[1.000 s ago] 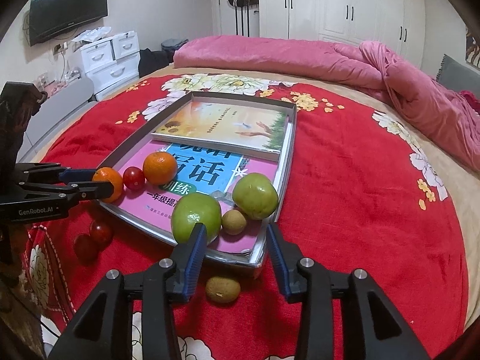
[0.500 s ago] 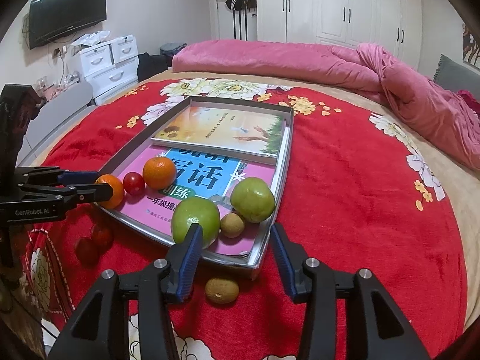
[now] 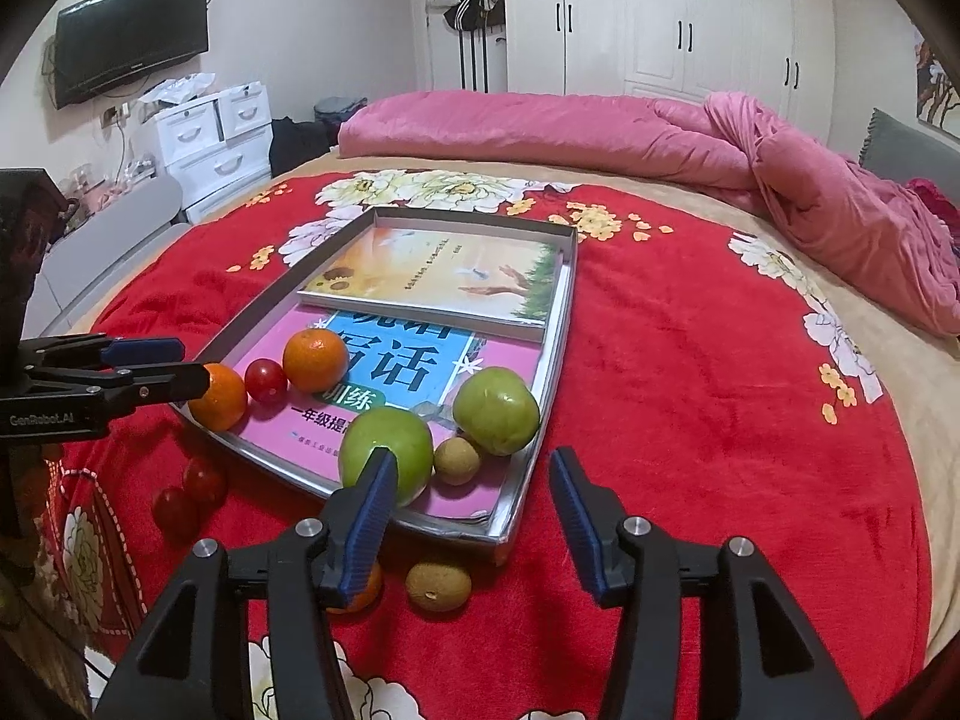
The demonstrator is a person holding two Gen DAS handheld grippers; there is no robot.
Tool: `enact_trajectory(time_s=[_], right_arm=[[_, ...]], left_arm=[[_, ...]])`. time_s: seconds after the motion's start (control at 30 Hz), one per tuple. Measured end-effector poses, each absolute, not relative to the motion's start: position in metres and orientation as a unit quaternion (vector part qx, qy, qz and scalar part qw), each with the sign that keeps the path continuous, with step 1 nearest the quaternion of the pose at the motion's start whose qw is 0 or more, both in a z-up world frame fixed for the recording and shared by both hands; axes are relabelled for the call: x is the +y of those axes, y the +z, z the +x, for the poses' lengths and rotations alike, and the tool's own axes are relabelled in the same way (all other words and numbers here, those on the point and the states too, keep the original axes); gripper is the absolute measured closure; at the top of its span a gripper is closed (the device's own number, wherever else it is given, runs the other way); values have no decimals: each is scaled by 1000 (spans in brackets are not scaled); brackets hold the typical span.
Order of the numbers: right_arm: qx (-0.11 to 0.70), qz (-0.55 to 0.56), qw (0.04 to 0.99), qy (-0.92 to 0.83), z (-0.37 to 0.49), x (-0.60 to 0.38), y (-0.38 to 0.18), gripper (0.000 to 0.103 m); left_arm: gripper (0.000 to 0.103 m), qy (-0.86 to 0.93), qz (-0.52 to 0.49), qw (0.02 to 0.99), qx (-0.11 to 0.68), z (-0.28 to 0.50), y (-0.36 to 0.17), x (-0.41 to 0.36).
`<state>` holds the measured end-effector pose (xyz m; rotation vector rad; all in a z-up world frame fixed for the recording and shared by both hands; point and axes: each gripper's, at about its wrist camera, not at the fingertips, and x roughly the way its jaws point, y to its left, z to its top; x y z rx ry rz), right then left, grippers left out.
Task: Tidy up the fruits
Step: 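Open the left tool releasing the orange while the right tool releases the kiwi, then move the left tool to a red tomato while the right tool approaches the loose orange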
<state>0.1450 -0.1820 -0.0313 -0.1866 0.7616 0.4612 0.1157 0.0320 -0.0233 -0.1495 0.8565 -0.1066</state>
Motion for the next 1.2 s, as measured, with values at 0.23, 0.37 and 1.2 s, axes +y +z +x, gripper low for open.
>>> enact_trajectory(time_s=[0.23,0.37,1.2], right_arm=[[355,-81,905,220,144,-186,-25,42],[350,-77,909,215,144,-188,-23,39],[297,-35,933,200,131,-211,6,17]], left_arm=[[34,-51,-77,909,406,112,-17,33],[29,-50,-83,910,403,111,-15,34],[25,-35,-112,913,390,90,4,56]])
